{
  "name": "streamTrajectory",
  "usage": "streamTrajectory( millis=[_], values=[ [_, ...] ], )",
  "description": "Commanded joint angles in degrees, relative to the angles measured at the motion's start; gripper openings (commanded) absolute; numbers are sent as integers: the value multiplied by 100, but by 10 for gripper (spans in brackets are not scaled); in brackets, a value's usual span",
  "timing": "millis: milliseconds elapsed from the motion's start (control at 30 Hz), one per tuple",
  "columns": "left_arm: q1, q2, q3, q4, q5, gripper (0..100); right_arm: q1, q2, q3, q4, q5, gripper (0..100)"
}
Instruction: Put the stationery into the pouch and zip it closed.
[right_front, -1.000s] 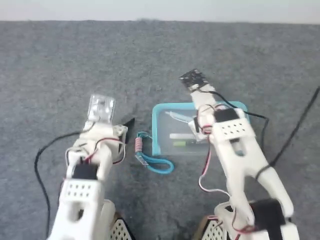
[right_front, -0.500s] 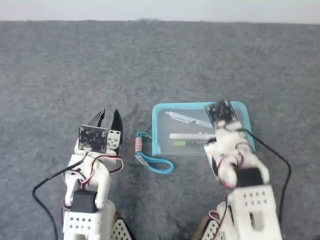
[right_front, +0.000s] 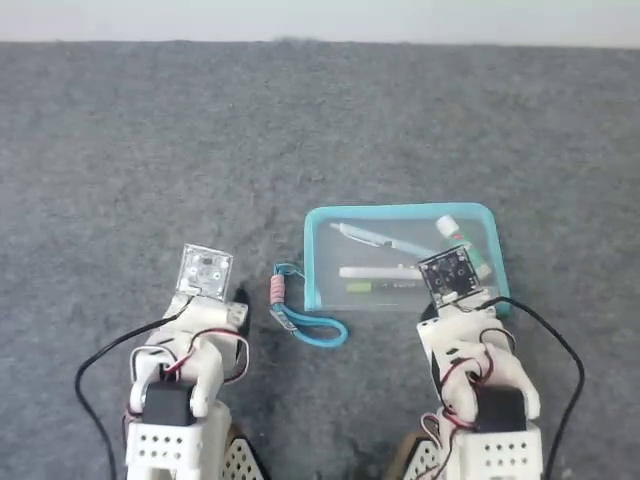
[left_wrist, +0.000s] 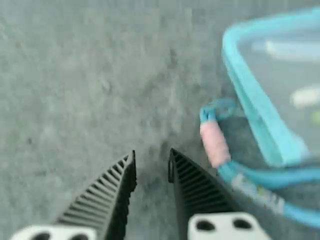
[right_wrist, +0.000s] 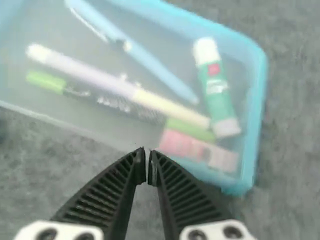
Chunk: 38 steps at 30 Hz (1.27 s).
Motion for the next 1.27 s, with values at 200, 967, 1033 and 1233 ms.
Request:
streamTrajectory(
  millis=[200, 967, 1033, 1233],
  values=[
    [0, 44, -48, 352, -26, 100, 426, 31, 624, 75, 132, 8],
    [0, 44, -48, 352, -35, 100, 1051, -119, 598, -611, 44, 8],
    [0, 44, -48, 352, -35, 100, 1042, -119, 598, -620, -202, 8],
    [0, 44, -48, 352, -35, 100, 1059, -110, 598, -611, -519, 8]
  ],
)
